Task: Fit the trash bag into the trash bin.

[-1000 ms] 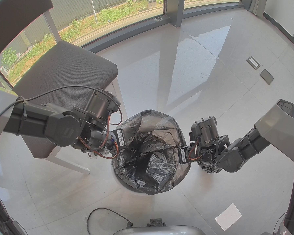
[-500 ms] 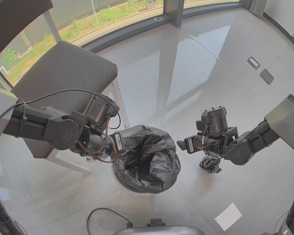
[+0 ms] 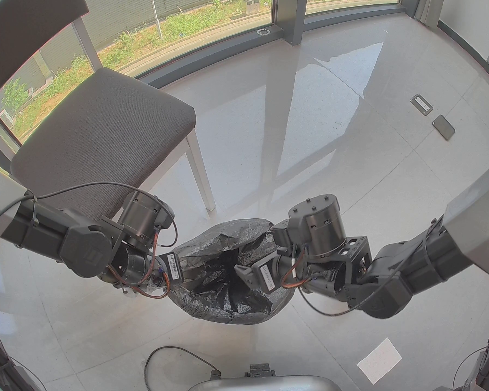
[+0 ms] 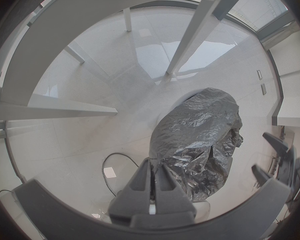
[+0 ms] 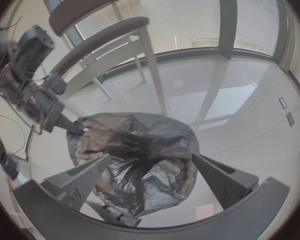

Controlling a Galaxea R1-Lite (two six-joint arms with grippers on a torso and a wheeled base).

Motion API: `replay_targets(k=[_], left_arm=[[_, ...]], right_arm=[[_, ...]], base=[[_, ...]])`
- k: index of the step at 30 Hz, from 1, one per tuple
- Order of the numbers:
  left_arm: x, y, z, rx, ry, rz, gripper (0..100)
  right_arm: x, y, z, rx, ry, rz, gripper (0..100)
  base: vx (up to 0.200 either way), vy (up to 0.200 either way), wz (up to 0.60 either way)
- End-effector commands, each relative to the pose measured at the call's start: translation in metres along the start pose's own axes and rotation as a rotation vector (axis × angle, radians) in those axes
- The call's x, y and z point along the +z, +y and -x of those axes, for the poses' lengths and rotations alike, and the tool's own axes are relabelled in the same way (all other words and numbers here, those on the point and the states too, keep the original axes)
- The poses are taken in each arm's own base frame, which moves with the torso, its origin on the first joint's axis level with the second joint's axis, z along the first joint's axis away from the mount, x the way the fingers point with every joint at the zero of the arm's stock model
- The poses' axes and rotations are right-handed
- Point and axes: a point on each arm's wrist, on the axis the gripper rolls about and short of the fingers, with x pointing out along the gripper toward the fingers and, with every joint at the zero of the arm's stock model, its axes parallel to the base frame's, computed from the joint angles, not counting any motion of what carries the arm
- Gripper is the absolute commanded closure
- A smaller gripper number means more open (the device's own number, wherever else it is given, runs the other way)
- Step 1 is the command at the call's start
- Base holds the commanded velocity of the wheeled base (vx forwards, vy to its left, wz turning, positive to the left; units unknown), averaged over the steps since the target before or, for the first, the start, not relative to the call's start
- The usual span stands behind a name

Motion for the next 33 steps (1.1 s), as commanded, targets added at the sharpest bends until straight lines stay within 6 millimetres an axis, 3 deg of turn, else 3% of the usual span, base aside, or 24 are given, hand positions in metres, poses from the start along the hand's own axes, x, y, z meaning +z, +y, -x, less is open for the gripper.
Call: replay_targets(k=[1,10,11,22,33], left_arm=[[-0.004,0.012,-0.001,0.016,0.001,0.02,100],[0.002,0.006,-0.002,-0.025,-0.051,0.029,100],[0.002,0.006,-0.003,-0.028,-0.054,0.03,0],[0.009,0.01,-0.001,-0.011,-0.086,0.047,0],[0.014,0.015,0.028,-0.041,-0.161,0.033,0]], right_arm=[[-0.009,0.02,0.005,0.047,0.023,0.034,0],[-0.02,0.035,0.009,0.086,0.051,0.065,0],[-0.02,0.035,0.009,0.087,0.051,0.065,0],[-0.028,0.047,0.012,0.132,0.072,0.087,0],[-0.05,0.072,0.002,0.178,0.127,0.145,0]], base=[[0.0,0.0,0.0],[0.0,0.0,0.0],[0.0,0.0,0.0],[0.0,0.0,0.0],[0.0,0.0,0.0]])
